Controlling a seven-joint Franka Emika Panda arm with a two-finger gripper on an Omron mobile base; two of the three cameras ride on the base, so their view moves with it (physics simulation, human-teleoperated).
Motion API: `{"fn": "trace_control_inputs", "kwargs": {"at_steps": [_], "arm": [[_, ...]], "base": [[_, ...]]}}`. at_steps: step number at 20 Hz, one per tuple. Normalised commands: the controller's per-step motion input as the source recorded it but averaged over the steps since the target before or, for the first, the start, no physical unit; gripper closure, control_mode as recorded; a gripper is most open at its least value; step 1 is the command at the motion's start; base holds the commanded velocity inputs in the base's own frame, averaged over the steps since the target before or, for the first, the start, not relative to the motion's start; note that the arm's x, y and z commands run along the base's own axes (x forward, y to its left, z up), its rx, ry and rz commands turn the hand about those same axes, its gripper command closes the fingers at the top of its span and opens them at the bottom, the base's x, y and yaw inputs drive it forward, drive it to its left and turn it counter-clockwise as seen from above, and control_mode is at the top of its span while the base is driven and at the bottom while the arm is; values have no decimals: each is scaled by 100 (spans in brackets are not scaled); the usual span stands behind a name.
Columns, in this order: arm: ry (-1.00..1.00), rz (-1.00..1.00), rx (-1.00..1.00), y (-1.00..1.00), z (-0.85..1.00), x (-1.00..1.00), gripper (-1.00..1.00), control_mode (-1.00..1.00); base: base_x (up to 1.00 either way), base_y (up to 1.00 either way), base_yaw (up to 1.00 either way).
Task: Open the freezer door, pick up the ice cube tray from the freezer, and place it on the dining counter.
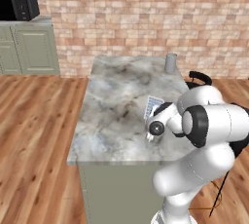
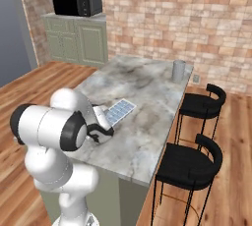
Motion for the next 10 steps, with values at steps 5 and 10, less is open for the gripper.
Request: {"fn": "trace_control_inputs", "kwargs": {"at_steps": [5,10], "arm": [[0,0,0,0,0,0,-100,-100],[0,0,0,0,0,0,-100,-100]], "base": [[0,0,0],[0,0,0]]}}
